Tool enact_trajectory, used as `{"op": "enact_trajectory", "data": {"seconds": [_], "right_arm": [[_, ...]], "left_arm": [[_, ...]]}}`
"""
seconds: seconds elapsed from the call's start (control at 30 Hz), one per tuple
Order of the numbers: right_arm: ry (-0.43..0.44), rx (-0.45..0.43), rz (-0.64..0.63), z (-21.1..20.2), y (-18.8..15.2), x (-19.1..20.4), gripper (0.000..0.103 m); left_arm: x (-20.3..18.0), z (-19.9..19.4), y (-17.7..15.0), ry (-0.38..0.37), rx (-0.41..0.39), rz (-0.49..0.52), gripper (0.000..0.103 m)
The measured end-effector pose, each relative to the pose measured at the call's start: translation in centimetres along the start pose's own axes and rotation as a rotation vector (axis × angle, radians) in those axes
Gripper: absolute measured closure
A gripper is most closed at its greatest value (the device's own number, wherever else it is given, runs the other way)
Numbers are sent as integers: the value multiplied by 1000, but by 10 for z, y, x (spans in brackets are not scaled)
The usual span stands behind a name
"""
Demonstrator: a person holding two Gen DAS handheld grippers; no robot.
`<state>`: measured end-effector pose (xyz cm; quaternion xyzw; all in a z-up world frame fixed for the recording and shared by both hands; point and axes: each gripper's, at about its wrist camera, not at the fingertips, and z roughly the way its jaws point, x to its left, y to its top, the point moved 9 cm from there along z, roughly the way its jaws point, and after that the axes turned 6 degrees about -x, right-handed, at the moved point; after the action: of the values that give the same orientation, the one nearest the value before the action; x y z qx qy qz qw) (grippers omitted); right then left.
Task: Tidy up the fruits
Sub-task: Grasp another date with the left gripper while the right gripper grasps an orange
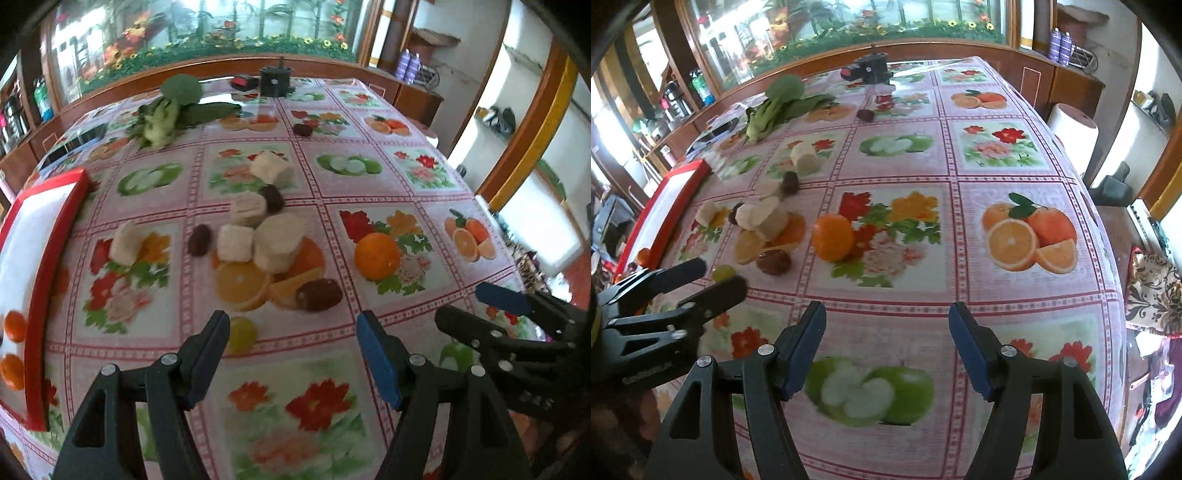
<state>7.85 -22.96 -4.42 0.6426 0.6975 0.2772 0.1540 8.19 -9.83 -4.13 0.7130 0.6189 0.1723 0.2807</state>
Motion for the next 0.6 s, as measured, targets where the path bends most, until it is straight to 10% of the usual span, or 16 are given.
{"op": "enact_trajectory", "data": {"seconds": [0.17, 0.37, 0.6], "right_arm": [[43, -2, 11, 6, 6, -8, 34], [85, 3, 13, 14, 14, -10, 34], [102, 14, -56, 34, 25, 6, 34]], "left_arm": [[-15, 10, 10, 14, -26, 68, 31], [-25, 23, 4, -53, 24, 65, 70], [-28, 23, 5, -76, -7, 116, 71]]}}
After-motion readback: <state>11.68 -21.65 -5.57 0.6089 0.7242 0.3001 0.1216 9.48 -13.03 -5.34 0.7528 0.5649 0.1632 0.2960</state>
